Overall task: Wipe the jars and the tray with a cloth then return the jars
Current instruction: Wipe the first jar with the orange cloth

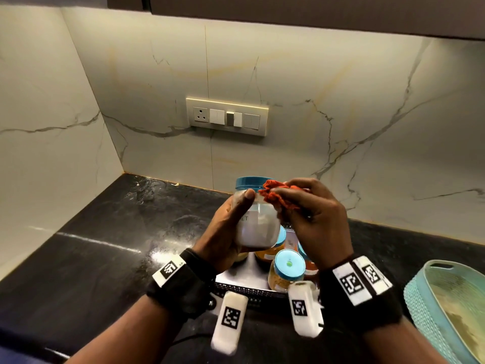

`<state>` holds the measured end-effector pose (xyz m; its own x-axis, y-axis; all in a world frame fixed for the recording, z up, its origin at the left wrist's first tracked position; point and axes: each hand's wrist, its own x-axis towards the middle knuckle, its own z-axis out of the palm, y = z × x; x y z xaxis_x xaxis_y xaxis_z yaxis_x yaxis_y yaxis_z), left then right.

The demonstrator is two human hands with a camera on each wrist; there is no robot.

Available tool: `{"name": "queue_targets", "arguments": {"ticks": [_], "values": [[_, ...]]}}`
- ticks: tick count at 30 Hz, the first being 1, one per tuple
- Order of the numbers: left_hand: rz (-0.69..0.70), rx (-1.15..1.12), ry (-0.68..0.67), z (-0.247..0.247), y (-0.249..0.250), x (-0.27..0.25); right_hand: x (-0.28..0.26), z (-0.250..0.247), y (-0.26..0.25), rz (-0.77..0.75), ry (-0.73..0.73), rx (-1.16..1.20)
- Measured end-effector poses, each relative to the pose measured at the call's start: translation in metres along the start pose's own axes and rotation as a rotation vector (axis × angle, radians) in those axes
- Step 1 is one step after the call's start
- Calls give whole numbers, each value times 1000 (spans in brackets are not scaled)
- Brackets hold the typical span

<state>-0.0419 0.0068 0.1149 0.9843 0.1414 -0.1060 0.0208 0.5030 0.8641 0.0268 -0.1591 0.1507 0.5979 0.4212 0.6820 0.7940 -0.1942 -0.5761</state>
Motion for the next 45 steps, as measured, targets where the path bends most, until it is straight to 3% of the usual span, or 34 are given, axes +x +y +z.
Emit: {"name": "queue_targets", "arguments": {"ticks": [3, 9, 12, 16, 18, 22, 24, 29, 31, 38, 45], "values": [[-11, -30, 27, 1, 1, 1, -2, 3, -4, -29, -8, -33], [-3, -46, -15, -4, 4, 4, -36, 13, -14, -326, -144, -200], [-29, -29, 7, -3, 1, 3, -23, 4, -6, -209, -112, -112], [-49, -68, 30, 8, 2, 0, 0, 0, 3, 7, 47, 27], [-76, -115, 12, 13, 6, -1, -7, 3, -2, -23, 30, 15], [-65, -202, -5, 8, 12, 1, -37, 11, -14, -264, -85, -124], [-65, -183, -7, 2, 10, 3, -39, 9, -12, -309, -113, -107], [-92, -142, -57, 2, 5, 1, -8, 0, 4, 53, -15, 191], [-88, -158, -32, 6, 5, 0, -2, 3, 9, 119, 10, 248], [-33, 51, 39, -2, 13, 7, -6, 5, 4, 44, 21, 44], [57, 107, -17, 6, 3, 3, -11, 0, -4, -61, -48, -76]]}}
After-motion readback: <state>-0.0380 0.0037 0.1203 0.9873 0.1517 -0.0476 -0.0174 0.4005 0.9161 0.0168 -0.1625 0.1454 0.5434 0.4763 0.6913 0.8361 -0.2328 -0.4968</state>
